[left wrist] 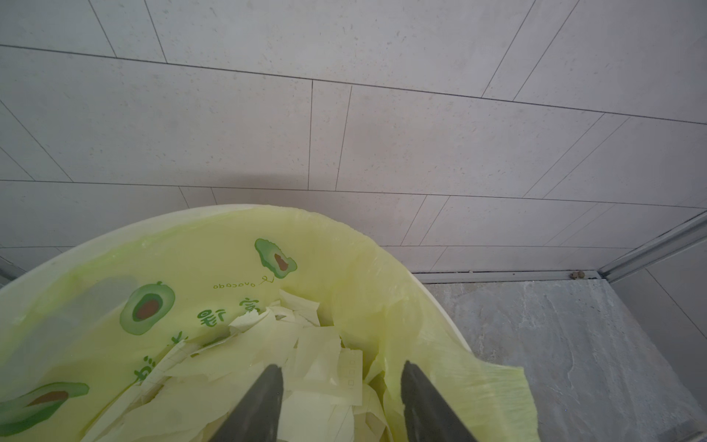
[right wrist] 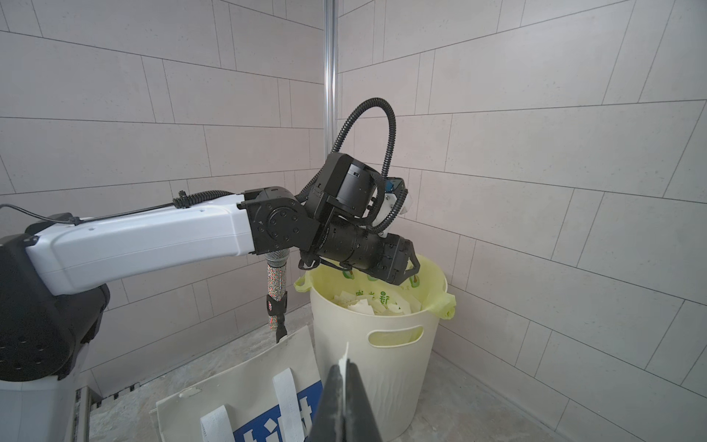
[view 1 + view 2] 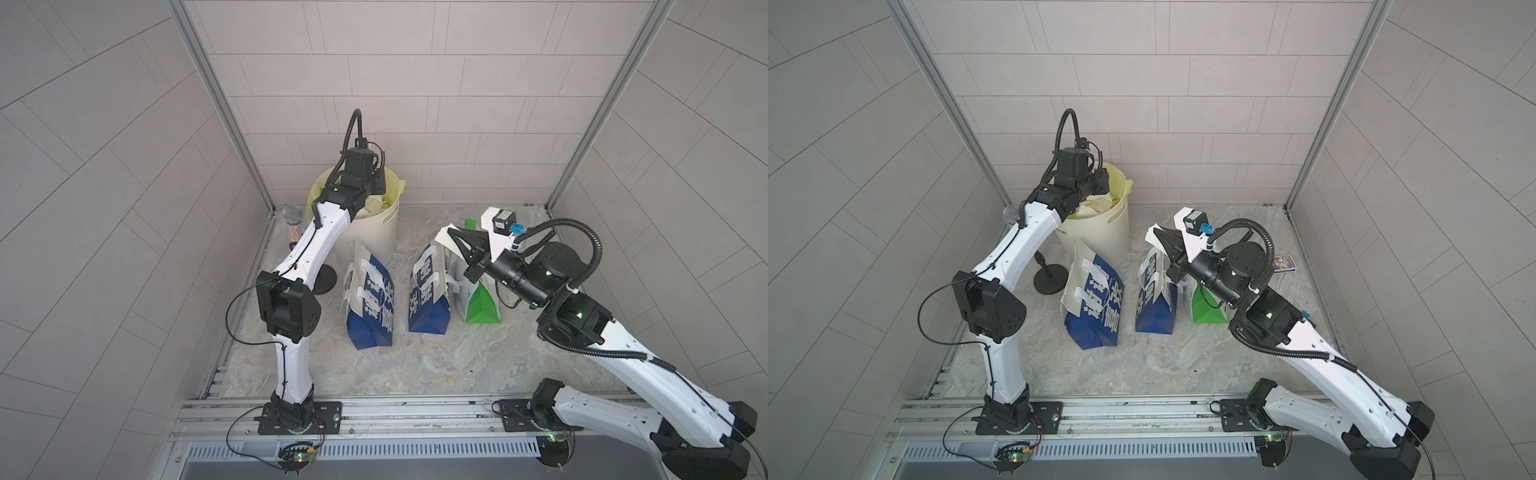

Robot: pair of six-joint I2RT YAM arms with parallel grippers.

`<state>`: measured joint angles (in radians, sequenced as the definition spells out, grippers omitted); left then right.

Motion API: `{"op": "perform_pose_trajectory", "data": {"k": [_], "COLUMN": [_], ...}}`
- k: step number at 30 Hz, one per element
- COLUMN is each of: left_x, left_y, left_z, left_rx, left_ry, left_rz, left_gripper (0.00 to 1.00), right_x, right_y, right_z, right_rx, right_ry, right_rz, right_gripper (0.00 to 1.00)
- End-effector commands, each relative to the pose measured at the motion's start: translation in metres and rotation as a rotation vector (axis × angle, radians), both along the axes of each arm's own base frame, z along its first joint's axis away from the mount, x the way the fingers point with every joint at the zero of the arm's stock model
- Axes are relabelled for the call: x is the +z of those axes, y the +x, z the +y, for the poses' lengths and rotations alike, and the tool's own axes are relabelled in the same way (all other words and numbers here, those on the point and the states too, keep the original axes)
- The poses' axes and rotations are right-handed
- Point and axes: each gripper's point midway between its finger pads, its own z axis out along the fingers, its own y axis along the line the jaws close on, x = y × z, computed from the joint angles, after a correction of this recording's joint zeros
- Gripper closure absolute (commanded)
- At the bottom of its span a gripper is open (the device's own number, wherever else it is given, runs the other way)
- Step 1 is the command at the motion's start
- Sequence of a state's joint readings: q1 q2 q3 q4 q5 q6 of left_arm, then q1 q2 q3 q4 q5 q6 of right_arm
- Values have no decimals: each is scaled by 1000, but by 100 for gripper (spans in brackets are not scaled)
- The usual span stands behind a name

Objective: Shred takeout receipts and throw away
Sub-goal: Place the takeout receipt in the trash bin.

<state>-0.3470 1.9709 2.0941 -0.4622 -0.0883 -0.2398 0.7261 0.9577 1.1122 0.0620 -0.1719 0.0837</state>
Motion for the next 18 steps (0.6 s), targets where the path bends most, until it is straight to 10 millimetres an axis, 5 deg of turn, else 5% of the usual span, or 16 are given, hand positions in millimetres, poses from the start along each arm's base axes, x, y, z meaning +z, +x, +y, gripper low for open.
{"op": "perform_pose_trajectory", "data": {"k": [1, 5, 9, 18], "left_x": [57, 82, 108, 100], "left_y": [-10, -28, -70, -195], "left_z": [12, 9, -11, -30], "left_rx": [20, -34, -211, -508], "left_ry": [-11, -28, -119, -429], "left_rz": [-119, -159, -200, -238], "left_gripper": [41, 40, 40, 42], "right_x": [12, 11, 11, 17], "right_y": [-2, 2, 6, 9], "right_z": [-5, -7, -8, -1], "right_rx": [-7, -16, -19, 21], "right_ry": [35, 56, 94, 159], "right_rz": [-7, 12, 30, 64], "right_gripper": [100, 100, 100, 100]}}
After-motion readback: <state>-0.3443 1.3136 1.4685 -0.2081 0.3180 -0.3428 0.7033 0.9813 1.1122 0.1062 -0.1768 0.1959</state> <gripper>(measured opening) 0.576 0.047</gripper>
